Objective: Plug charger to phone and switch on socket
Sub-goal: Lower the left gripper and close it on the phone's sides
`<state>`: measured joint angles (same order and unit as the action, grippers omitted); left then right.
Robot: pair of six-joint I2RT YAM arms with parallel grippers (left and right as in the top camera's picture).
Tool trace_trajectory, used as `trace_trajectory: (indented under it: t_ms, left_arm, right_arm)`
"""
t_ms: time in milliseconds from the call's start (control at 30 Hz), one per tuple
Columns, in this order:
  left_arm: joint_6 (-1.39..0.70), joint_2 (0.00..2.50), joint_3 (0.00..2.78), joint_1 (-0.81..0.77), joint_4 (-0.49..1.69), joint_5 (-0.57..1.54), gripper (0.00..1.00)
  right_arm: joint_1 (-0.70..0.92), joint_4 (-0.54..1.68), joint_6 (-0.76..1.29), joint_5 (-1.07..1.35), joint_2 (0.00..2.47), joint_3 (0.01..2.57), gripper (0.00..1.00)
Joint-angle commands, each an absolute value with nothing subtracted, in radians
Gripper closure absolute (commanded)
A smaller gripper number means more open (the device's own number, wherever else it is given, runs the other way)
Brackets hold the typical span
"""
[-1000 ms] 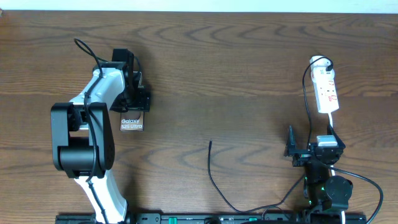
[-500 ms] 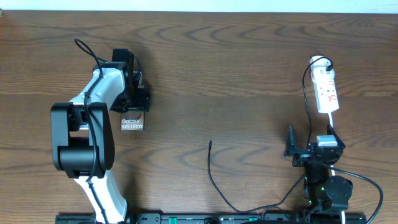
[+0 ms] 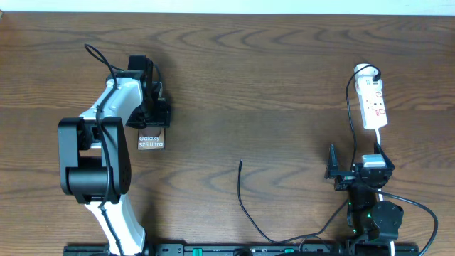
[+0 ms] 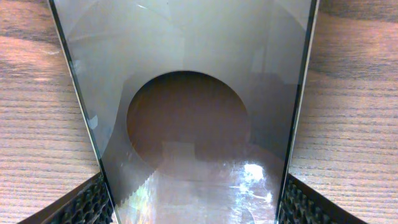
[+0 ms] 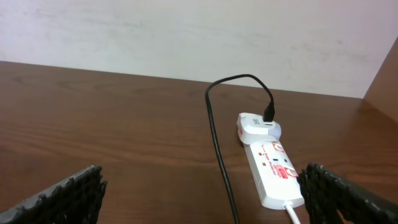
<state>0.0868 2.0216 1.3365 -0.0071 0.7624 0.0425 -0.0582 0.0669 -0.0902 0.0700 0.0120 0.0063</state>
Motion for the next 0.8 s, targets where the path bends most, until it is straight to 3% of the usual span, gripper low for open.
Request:
trace_trajectory:
  t_ms: [0,633,767]
  left_arm:
    - [0.097,2.047,1.303,-0.004,0.768,0.014,0.28]
    - [0.097,2.047,1.303,-0.004,0.768,0.014,0.39]
    - [0.097,2.047,1.303,-0.004,0.768,0.014,0.58]
  right_arm:
    - [-0.051,0.072,-0.079,0.062,0.007,0.006,0.01]
    - [-0.051,0.072,-0.079,0.062,0.007,0.006,0.01]
    - [-0.051,0.071,-0.079,0.062,0.007,0.006,0.01]
